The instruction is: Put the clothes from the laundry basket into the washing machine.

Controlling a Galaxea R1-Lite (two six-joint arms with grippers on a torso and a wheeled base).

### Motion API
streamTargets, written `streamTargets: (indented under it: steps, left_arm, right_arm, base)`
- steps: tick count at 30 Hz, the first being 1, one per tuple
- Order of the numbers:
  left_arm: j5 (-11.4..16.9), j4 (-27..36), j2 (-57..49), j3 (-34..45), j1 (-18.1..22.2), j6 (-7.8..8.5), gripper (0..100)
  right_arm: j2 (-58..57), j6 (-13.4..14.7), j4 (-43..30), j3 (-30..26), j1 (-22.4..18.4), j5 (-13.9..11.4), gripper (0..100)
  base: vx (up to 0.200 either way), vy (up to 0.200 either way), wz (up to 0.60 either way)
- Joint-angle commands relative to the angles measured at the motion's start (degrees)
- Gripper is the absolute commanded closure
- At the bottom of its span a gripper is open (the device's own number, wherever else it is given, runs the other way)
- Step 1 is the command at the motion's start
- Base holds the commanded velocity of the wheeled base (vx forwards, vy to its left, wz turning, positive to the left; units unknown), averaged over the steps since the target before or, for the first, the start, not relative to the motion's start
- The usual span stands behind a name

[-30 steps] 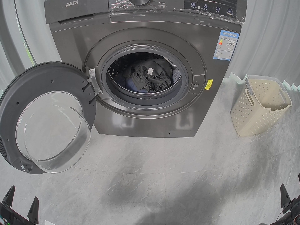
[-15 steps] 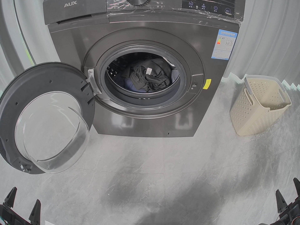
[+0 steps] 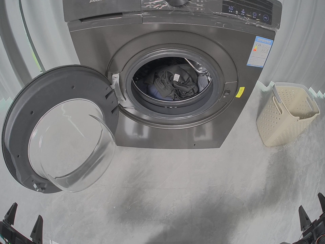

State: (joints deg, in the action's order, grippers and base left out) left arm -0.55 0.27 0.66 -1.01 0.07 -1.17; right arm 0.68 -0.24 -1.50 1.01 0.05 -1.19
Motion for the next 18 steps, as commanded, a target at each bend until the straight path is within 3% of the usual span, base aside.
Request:
streamTargets:
  steps: [1,5,11,18]
  left_arm:
    - [0.0,0.0,-0.7,0.9,0.0,-0.06,0]
    - [-0.2,0.0,-0.7,0.9,0.0,-0.24,0]
    - [-0.1,0.0,-0.7,0.9,0.0,-0.15,0]
    - [0.0,0.0,-0.7,0.9,0.0,0.03,0]
  right_arm:
    - [0.0,0.0,0.0,-0.5,0.1,0.0,0]
    - [0.0,0.0,0.0,-0.5,0.1,0.0,0]
    - [0.0,0.0,0.0,-0.5,0.0,0.0,0]
    - [0.0,0.0,0.0,-0.5,0.1,0.0,0]
  base:
    - [0.0,0.0,0.0]
    - [0.0,0.0,0.0]
    - [-0.2,0.0,0.0]
    - [0.0,0.029,0.0]
